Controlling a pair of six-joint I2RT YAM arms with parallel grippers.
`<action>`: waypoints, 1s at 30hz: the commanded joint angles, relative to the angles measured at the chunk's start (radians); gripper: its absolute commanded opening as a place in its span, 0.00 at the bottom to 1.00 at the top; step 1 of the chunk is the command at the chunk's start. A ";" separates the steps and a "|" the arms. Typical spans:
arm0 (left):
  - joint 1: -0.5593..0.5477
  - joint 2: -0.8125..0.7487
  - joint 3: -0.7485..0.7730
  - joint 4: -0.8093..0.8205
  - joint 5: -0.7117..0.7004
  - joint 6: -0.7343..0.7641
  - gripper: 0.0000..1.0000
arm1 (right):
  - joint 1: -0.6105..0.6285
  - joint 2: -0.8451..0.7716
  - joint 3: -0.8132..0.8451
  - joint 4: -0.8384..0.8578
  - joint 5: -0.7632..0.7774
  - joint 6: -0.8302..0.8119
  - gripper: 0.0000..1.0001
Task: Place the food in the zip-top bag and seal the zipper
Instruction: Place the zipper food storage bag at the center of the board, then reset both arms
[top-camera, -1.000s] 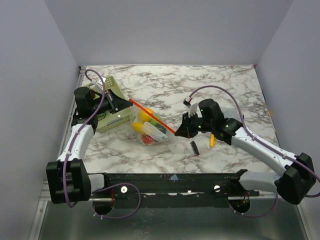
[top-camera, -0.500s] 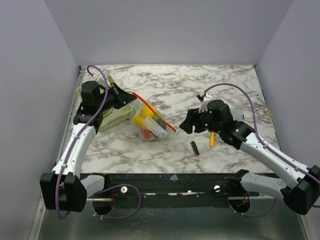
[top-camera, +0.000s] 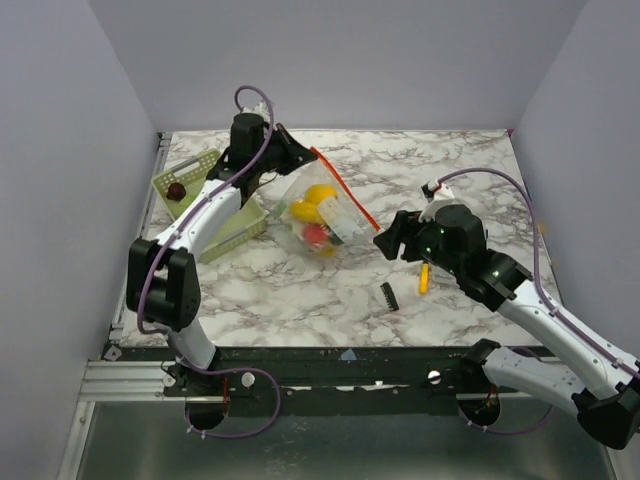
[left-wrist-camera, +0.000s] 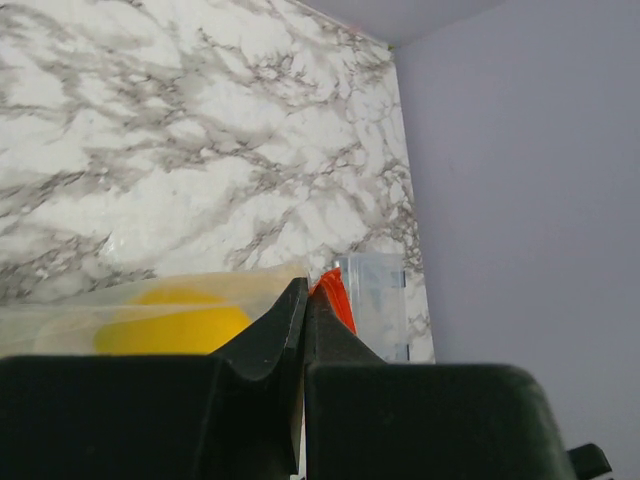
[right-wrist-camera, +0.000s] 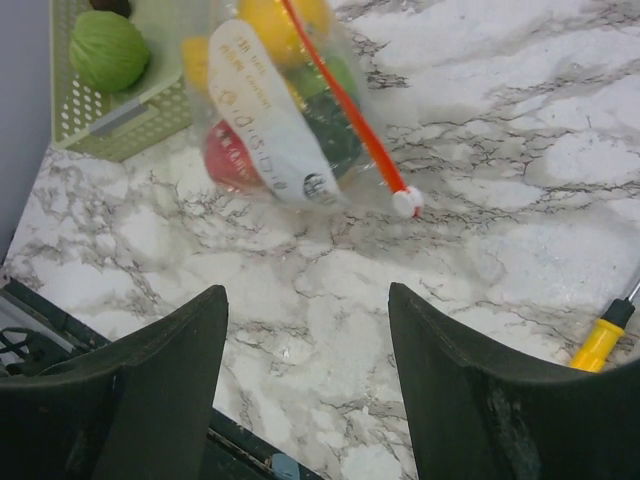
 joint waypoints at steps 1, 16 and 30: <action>-0.043 0.139 0.148 0.128 -0.058 -0.054 0.00 | 0.000 -0.048 -0.007 -0.062 0.068 0.031 0.69; -0.078 0.442 0.574 0.048 0.041 -0.062 0.56 | 0.000 -0.201 0.049 -0.218 0.200 0.045 0.72; -0.058 -0.230 0.142 -0.086 0.094 0.305 0.87 | 0.000 -0.261 0.172 -0.327 0.299 0.037 0.86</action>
